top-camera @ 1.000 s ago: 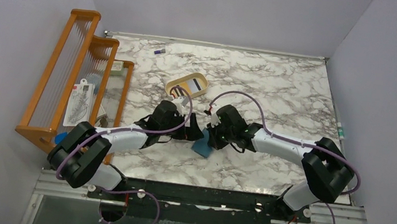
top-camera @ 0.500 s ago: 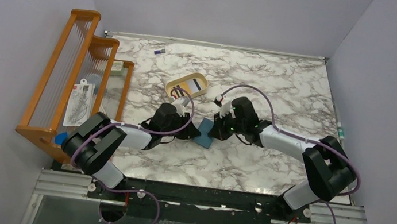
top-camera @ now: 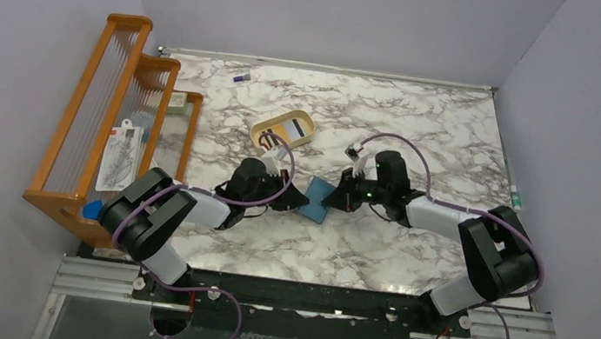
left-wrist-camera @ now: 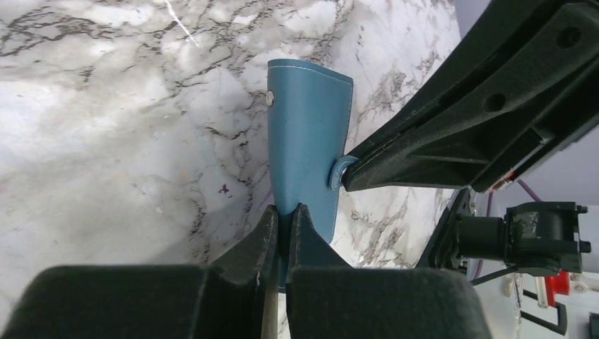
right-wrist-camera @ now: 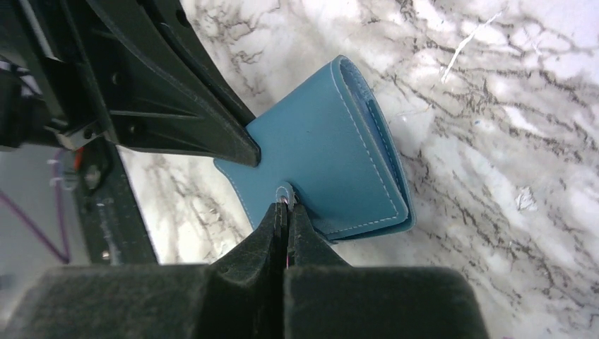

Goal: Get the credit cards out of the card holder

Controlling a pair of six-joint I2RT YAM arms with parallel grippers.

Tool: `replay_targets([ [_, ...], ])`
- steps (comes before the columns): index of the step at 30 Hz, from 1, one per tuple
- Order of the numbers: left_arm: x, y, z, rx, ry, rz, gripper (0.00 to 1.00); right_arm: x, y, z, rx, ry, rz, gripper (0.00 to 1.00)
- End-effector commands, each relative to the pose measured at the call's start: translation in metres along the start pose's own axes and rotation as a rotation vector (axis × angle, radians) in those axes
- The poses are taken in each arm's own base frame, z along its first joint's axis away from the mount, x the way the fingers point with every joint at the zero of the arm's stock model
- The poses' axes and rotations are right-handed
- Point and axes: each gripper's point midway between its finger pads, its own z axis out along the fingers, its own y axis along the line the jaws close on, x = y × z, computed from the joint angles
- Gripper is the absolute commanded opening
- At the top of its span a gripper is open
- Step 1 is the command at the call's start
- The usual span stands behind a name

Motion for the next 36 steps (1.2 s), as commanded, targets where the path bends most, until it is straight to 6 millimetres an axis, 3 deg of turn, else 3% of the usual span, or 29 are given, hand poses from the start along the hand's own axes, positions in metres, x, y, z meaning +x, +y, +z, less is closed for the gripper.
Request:
replay_targets([
  [1, 0.013, 0.017, -0.001, -0.053, 0.008, -0.014, 0.0, -0.037, 0.031, -0.024, -0.213, -0.155, 0.015, 0.01],
  [13, 0.014, 0.048, -0.007, -0.214, -0.026, -0.05, 0.0, -0.04, 0.044, -0.045, -0.237, -0.168, -0.007, 0.01],
  [24, 0.003, 0.077, -0.019, -0.331, -0.081, -0.116, 0.0, -0.052, 0.052, -0.081, -0.305, -0.25, 0.008, 0.01],
  [31, -0.006, 0.076, -0.022, -0.333, -0.107, -0.117, 0.0, -0.05, 0.036, -0.075, -0.23, -0.229, 0.028, 0.01],
  [32, -0.006, 0.075, -0.022, -0.33, -0.106, -0.119, 0.0, -0.049, 0.032, -0.074, -0.214, -0.224, 0.035, 0.06],
  [34, -0.008, 0.073, -0.022, -0.323, -0.112, -0.12, 0.0, -0.049, 0.025, -0.071, -0.175, -0.217, 0.042, 0.37],
  [36, -0.01, 0.071, -0.022, -0.319, -0.119, -0.118, 0.0, -0.051, 0.02, -0.072, -0.144, -0.222, 0.043, 0.61],
])
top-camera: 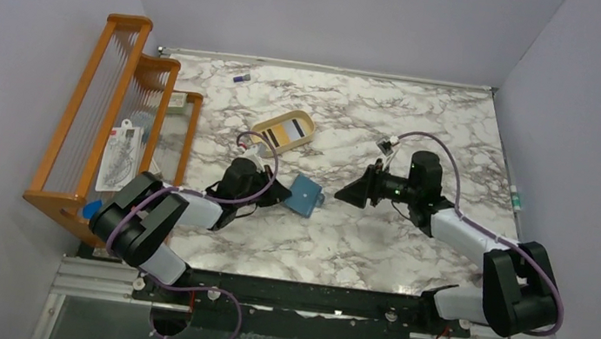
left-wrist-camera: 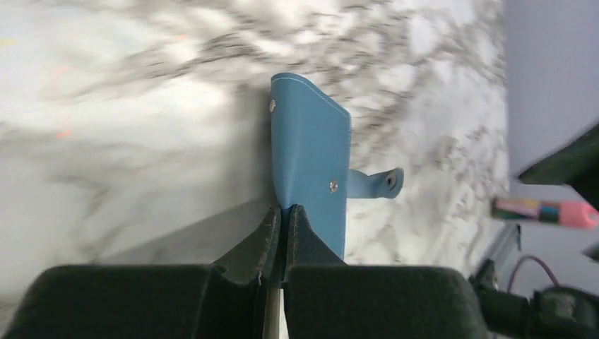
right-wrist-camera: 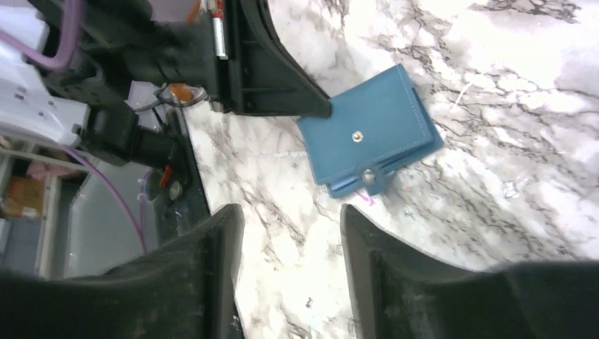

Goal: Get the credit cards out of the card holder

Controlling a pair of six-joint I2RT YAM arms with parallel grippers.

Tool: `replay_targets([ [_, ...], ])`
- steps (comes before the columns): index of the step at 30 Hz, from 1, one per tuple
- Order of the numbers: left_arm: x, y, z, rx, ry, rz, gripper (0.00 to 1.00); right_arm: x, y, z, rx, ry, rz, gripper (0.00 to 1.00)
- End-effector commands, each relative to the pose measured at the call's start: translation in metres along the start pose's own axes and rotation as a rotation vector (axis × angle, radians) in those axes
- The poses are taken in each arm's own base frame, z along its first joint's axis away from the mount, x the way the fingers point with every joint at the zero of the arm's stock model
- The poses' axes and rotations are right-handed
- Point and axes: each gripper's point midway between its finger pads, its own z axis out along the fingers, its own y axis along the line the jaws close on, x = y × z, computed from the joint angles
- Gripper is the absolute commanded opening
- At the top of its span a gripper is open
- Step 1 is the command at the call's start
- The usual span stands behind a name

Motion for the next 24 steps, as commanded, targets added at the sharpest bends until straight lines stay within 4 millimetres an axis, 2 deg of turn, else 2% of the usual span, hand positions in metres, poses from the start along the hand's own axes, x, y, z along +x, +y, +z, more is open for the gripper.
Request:
replay_targets([
  [1, 0.004, 0.053, -0.01, -0.214, -0.02, -0.011, 0.0, -0.021, 0.001, -0.004, 0.026, -0.032, -0.057, 0.89],
  [2, 0.003, 0.052, -0.01, -0.213, -0.025, -0.011, 0.0, -0.023, 0.001, -0.005, 0.034, -0.034, -0.06, 0.98],
  [3, 0.0, 0.051, -0.011, -0.209, -0.033, -0.01, 0.0, -0.024, 0.001, -0.005, 0.039, -0.035, -0.062, 1.0],
  [9, -0.008, 0.045, -0.009, -0.202, -0.059, -0.021, 0.0, -0.016, -0.015, 0.004, 0.142, 0.006, -0.028, 1.0],
  [12, -0.011, 0.044, -0.007, -0.209, -0.074, -0.029, 0.0, -0.004, -0.018, 0.021, 0.193, 0.057, -0.007, 0.95],
  [17, -0.014, 0.051, -0.006, -0.279, -0.119, -0.069, 0.0, 0.009, -0.024, 0.044, 0.262, 0.117, 0.022, 0.73],
  [21, -0.016, 0.055, -0.007, -0.322, -0.159, -0.094, 0.0, 0.015, -0.037, 0.049, 0.318, 0.143, 0.062, 0.72],
  [24, -0.014, 0.054, -0.006, -0.336, -0.174, -0.103, 0.0, 0.02, -0.043, 0.056, 0.354, 0.162, 0.082, 0.8],
])
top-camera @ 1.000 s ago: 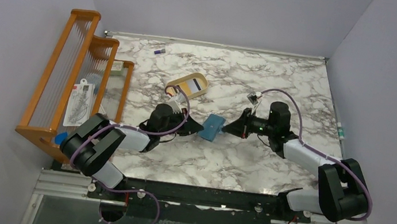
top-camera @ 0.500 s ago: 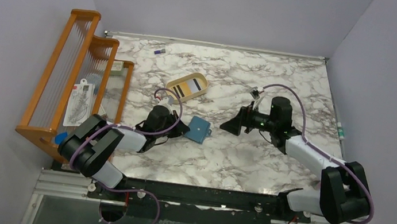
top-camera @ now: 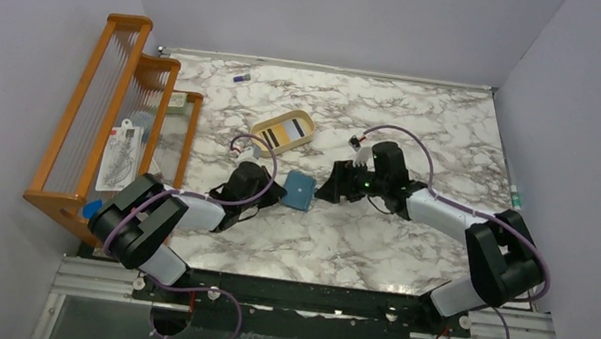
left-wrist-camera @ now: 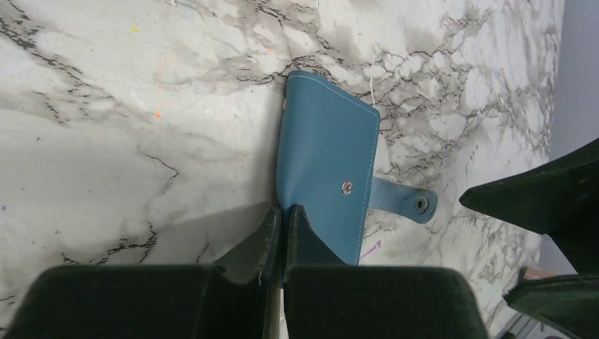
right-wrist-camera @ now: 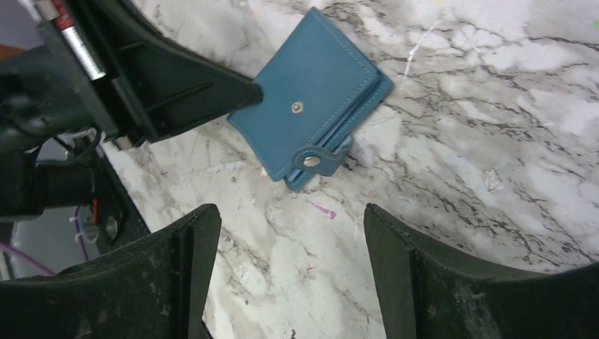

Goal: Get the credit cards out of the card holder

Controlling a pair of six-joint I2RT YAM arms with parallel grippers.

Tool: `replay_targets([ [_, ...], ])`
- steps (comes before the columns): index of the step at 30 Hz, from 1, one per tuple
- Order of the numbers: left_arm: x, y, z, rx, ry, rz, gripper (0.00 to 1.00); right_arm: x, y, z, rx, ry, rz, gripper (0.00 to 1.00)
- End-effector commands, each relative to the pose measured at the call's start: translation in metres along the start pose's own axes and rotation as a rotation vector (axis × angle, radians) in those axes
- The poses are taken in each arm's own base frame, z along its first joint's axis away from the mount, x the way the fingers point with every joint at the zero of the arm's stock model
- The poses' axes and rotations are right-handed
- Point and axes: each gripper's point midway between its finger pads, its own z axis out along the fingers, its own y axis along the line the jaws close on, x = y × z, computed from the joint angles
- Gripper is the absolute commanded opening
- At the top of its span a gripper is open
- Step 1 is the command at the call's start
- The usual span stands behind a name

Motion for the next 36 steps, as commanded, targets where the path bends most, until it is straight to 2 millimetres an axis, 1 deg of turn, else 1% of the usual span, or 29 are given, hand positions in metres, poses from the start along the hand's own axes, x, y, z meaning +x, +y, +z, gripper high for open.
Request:
replay_targets([
  [1, -0.009, 0.004, 0.001, -0.075, -0.075, -0.036, 0.0, 0.0, -0.014, 0.013, 0.108, 0.018, 0.04, 0.82],
  [4, -0.004, -0.001, 0.003, -0.077, -0.075, -0.043, 0.0, 0.004, -0.019, 0.024, 0.139, 0.033, 0.057, 0.84],
  [8, 0.001, -0.002, 0.006, -0.087, -0.07, -0.054, 0.0, 0.006, -0.018, 0.035, 0.152, 0.043, 0.058, 0.83],
  [14, 0.004, -0.004, 0.007, -0.089, -0.067, -0.055, 0.0, 0.006, -0.029, 0.043, 0.202, 0.042, 0.063, 0.75],
  [16, 0.005, -0.005, 0.007, -0.088, -0.063, -0.053, 0.0, 0.007, -0.032, 0.045, 0.215, 0.044, 0.064, 0.7],
  [19, 0.007, -0.005, 0.008, -0.088, -0.055, -0.051, 0.0, 0.008, -0.04, 0.047, 0.248, 0.038, 0.071, 0.68],
  [20, 0.008, -0.005, 0.008, -0.086, -0.053, -0.05, 0.0, 0.008, -0.043, 0.048, 0.256, 0.038, 0.072, 0.65],
  [23, 0.01, -0.006, 0.009, -0.085, -0.046, -0.048, 0.0, 0.007, -0.047, 0.051, 0.271, 0.033, 0.072, 0.63],
  [27, 0.012, -0.006, 0.009, -0.083, -0.037, -0.044, 0.0, 0.006, -0.051, 0.054, 0.28, 0.027, 0.075, 0.55],
  [31, 0.016, -0.007, 0.011, -0.079, -0.02, -0.039, 0.0, 0.005, -0.053, 0.056, 0.286, 0.024, 0.075, 0.43],
  [36, 0.016, -0.007, 0.011, -0.08, -0.022, -0.038, 0.0, 0.007, -0.056, 0.056, 0.301, 0.027, 0.075, 0.21],
])
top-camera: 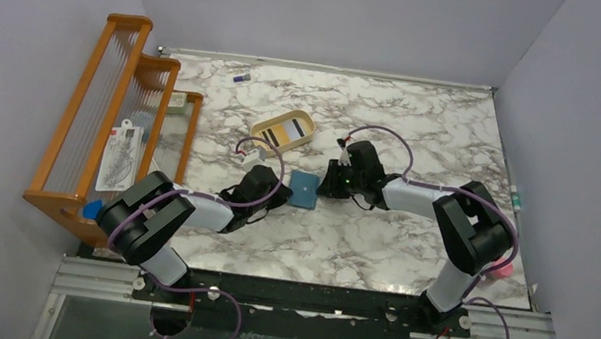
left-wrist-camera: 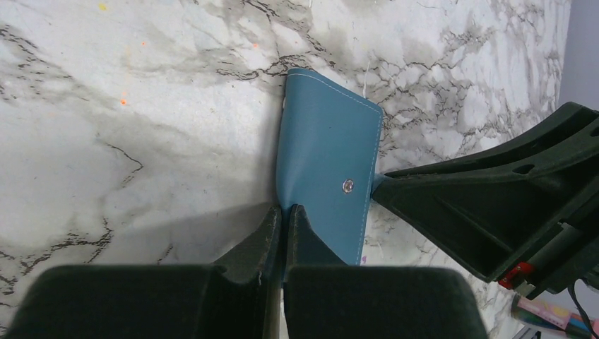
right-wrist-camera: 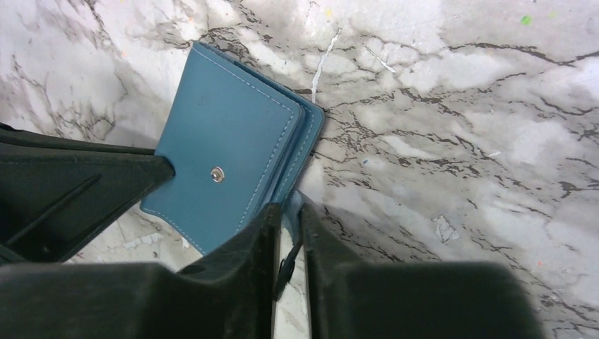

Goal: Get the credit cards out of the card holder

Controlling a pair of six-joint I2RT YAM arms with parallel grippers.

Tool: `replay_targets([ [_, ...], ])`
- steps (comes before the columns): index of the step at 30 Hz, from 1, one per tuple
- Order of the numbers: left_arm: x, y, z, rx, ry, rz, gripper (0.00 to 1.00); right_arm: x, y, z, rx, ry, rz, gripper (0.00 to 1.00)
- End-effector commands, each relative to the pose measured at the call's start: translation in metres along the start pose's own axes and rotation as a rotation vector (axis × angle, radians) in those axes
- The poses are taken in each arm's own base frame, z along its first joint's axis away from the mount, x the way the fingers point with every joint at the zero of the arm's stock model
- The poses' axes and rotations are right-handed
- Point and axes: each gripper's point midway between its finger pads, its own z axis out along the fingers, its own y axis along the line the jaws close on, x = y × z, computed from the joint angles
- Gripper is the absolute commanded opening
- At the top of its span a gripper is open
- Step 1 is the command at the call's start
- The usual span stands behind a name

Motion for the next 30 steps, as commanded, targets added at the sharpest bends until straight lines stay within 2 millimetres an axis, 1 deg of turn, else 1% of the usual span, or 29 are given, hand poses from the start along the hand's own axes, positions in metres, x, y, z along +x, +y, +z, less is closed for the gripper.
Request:
replay_targets([
  [1, 0.007, 0.005, 0.001, -0.022, 0.022, 0.015, 0.0, -0.006, -0.005, 0.005, 0.033, -0.019, -0.002, 0.18],
  [4, 0.007, 0.005, 0.001, -0.021, 0.024, 0.022, 0.0, -0.003, -0.006, 0.005, 0.035, -0.013, 0.001, 0.02],
  [7, 0.009, 0.003, 0.002, -0.011, 0.038, 0.039, 0.01, -0.003, -0.005, 0.005, 0.029, -0.014, -0.003, 0.01],
  [8, 0.01, 0.001, 0.003, -0.006, 0.044, 0.044, 0.08, -0.002, -0.005, 0.005, 0.028, -0.013, -0.004, 0.01],
  [10, 0.012, -0.002, 0.003, 0.005, 0.057, 0.052, 0.24, -0.003, -0.005, 0.004, 0.029, -0.018, -0.007, 0.01],
  [12, 0.012, -0.005, 0.004, 0.017, 0.066, 0.058, 0.42, -0.006, -0.006, 0.002, 0.04, -0.026, -0.006, 0.01],
  [14, 0.013, -0.007, 0.004, 0.024, 0.072, 0.062, 0.56, -0.008, -0.008, -0.001, 0.058, -0.035, -0.019, 0.01],
  [17, 0.012, -0.011, 0.001, 0.043, 0.077, 0.072, 0.69, -0.015, -0.01, -0.009, 0.084, -0.057, -0.043, 0.01],
  [20, 0.01, -0.015, 0.0, 0.061, 0.074, 0.09, 0.75, -0.022, -0.012, -0.015, 0.105, -0.081, -0.071, 0.01],
  [25, 0.01, -0.023, -0.002, 0.09, 0.085, 0.113, 0.77, -0.032, -0.013, -0.025, 0.129, -0.111, -0.104, 0.01],
  [30, 0.007, -0.032, -0.005, 0.127, 0.081, 0.136, 0.78, -0.045, -0.007, -0.037, 0.122, -0.151, -0.139, 0.01],
])
